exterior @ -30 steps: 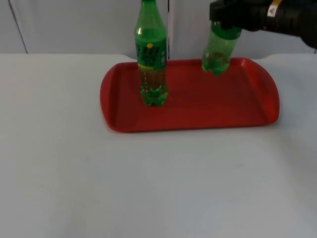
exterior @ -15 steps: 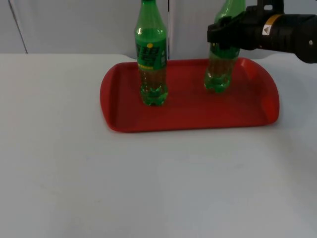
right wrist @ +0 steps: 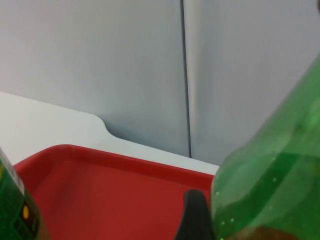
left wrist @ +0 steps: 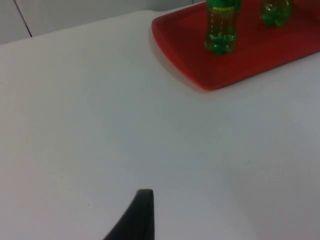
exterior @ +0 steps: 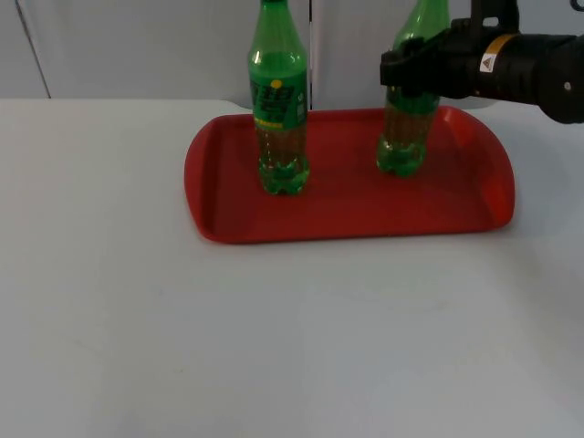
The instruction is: Place the bottle upright on the tray.
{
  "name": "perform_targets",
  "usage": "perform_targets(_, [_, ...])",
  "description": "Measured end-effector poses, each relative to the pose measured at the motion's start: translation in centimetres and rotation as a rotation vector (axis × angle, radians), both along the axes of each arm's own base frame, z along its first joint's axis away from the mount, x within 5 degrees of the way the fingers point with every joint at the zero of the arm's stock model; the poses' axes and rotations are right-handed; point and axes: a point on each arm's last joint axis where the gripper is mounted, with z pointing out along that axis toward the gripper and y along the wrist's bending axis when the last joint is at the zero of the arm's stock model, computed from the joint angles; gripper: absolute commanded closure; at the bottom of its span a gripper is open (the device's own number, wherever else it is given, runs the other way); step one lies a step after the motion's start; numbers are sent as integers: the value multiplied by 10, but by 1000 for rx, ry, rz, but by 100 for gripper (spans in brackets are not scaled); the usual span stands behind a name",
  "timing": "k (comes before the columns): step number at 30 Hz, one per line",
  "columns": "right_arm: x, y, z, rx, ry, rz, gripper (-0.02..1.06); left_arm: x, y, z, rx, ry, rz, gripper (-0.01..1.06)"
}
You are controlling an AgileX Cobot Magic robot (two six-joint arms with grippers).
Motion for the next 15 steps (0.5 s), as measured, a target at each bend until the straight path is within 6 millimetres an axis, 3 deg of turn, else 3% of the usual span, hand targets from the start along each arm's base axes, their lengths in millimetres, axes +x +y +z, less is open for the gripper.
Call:
perform_targets(2, [0, 0, 0, -12, -6, 4, 78, 0, 0, 0, 0, 0, 0, 0])
perform_targets(5, [0, 0, 0, -22, -11, 8, 42, 0, 0, 0, 0, 0, 0, 0])
perform_targets(6, [0, 0, 0, -24, -12, 8, 42, 0, 0, 0, 0, 0, 0, 0])
perform_targets(9, [0, 0, -4, -37, -4, 10, 5, 0, 0, 0, 0, 0, 0, 0])
perform_targets(10, [0, 0, -6, -44, 2, 10, -1, 0, 0, 0, 0, 0, 0, 0])
perform_targets(15, [0, 0, -7, -46, 5, 10, -1, 0, 0, 0, 0, 0, 0, 0])
